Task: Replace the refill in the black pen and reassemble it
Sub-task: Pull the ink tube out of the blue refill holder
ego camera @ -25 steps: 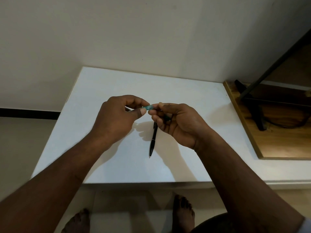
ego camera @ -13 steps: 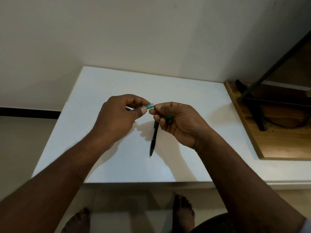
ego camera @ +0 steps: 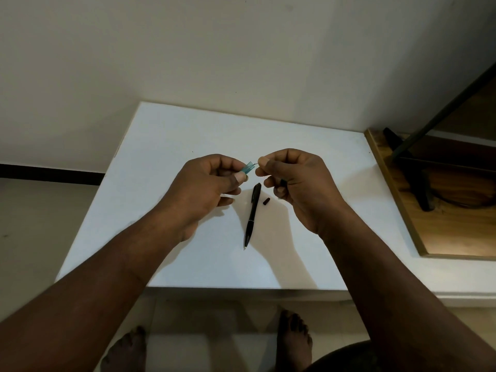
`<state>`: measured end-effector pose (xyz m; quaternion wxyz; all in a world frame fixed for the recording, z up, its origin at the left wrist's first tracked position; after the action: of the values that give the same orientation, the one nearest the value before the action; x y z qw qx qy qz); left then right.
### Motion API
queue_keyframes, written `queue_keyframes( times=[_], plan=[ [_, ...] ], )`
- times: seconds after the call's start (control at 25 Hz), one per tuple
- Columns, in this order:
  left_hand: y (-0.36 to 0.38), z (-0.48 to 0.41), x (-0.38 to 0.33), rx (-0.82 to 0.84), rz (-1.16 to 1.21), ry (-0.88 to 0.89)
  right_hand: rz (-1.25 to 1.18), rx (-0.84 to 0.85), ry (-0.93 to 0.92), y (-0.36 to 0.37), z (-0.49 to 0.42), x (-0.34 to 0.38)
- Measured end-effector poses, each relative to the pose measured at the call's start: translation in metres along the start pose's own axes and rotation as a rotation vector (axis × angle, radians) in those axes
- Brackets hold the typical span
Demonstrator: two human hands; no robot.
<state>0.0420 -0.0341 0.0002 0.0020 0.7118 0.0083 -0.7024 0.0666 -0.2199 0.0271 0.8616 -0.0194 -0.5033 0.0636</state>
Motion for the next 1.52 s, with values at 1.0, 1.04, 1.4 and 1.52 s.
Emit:
queue_keyframes(
  times=[1.0,1.04,1.4,1.52],
  plan=[
    [0.002,0.001,0.002,0.016,0.167,-0.098,-0.364,0.138,0.144,-0.007,-0.005,-0.003],
    [0.002,0.001,0.002,0.012,0.2,-0.116,-0.404,0.15,0.172,-0.007,-0.006,-0.004],
    [0.002,0.0,-0.005,0.062,0.371,-0.103,-0.217,0.024,0.113,-0.009,-0.008,-0.007],
    [0.0,-0.002,-0.009,0.147,0.203,-0.022,-0.057,-0.017,0.032,-0.009,-0.007,-0.003]
  ],
)
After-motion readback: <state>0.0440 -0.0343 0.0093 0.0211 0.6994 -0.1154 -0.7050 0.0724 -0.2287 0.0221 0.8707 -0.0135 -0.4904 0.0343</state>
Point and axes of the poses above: each hand's wrist, its own z-axis away from the middle knuckle, its own y-axis out of the palm, x = y × z, the point moved 4 cm from there along -z, towards the middle knuckle, and after that the axes turned 15 degrees about y, right-handed, at the moved point
